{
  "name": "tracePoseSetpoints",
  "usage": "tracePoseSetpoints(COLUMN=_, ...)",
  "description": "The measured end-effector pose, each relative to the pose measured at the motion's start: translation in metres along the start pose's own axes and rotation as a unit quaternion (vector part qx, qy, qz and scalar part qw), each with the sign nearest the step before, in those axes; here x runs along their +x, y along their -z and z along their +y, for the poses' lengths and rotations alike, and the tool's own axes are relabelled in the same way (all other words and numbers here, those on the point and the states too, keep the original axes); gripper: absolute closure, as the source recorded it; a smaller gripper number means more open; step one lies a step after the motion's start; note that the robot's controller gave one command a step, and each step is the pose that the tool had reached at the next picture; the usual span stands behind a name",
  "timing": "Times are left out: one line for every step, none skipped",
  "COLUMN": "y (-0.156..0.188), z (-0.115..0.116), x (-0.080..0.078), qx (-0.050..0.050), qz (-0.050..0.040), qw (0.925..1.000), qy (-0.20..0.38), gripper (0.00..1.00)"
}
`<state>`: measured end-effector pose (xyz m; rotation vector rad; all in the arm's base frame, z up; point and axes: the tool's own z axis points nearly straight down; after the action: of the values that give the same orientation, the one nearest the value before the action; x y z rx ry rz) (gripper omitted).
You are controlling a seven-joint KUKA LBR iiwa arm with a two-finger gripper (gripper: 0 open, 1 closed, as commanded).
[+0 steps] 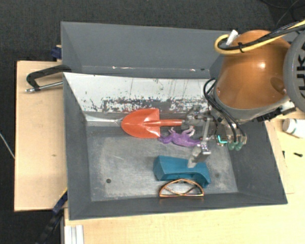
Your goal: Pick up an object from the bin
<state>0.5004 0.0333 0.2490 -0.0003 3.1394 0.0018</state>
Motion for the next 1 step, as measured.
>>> tracePoseSetpoints(y=-0.0387, z=0.0027, x=-0.0088, qx=0.0, qz=-0.0036, qw=0.9996, qy=0.026, gripper=0.0)
